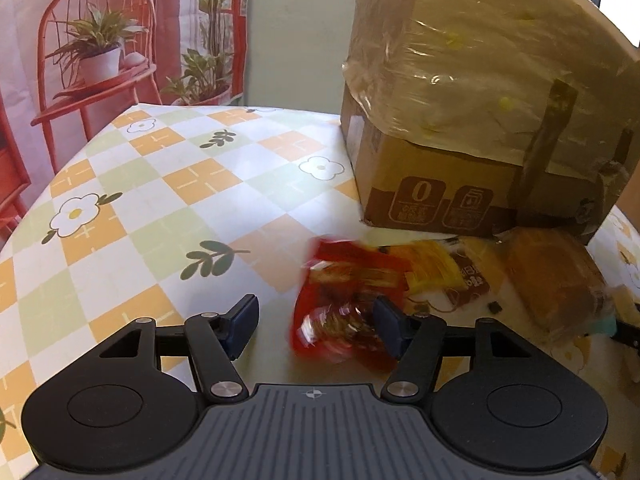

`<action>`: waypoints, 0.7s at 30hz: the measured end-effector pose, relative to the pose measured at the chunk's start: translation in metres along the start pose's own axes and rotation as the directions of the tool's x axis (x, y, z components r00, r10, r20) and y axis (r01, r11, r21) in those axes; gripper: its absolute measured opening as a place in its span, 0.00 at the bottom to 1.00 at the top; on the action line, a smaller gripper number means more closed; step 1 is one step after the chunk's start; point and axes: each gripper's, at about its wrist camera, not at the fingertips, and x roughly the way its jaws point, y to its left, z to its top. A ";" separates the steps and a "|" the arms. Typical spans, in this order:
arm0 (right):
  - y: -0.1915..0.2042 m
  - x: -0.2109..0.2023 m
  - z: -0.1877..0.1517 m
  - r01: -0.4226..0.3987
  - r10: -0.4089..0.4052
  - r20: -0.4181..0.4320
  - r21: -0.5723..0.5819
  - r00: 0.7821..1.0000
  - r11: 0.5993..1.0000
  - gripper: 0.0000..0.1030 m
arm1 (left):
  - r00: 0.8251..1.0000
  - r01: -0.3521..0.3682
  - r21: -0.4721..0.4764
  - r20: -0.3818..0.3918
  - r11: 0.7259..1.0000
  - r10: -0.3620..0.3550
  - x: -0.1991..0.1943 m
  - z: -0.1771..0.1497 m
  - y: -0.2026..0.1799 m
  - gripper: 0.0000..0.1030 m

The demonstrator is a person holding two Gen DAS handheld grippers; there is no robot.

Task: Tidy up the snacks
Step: 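Grasp the red spicy snack bag with the left tool while the right grasps the cracker pack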

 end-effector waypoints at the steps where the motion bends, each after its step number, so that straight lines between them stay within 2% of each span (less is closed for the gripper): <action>1: 0.000 0.000 0.000 0.000 0.000 0.000 0.000 1.000 1.000 0.55 | 1.000 -0.001 -0.001 0.004 1.000 0.001 0.001 0.000 0.000 0.64; 7: 0.000 0.000 0.000 0.000 0.000 0.000 0.000 1.000 1.000 0.55 | 1.000 -0.018 0.032 0.014 0.999 0.017 0.000 -0.003 -0.008 0.64; 12: 0.000 0.000 0.000 -0.001 0.001 0.000 -0.001 1.000 1.000 0.55 | 1.000 -0.018 0.017 0.015 1.000 0.017 -0.006 -0.007 -0.012 0.53; 17: 0.000 0.000 0.000 -0.001 0.001 0.000 -0.001 1.000 1.000 0.55 | 1.000 -0.018 0.031 0.017 0.999 0.018 -0.009 -0.011 -0.017 0.53; 21: 0.000 0.000 0.000 -0.001 0.001 0.000 -0.001 1.000 1.000 0.55 | 1.000 0.001 0.026 0.015 1.000 -0.001 -0.011 -0.011 -0.018 0.46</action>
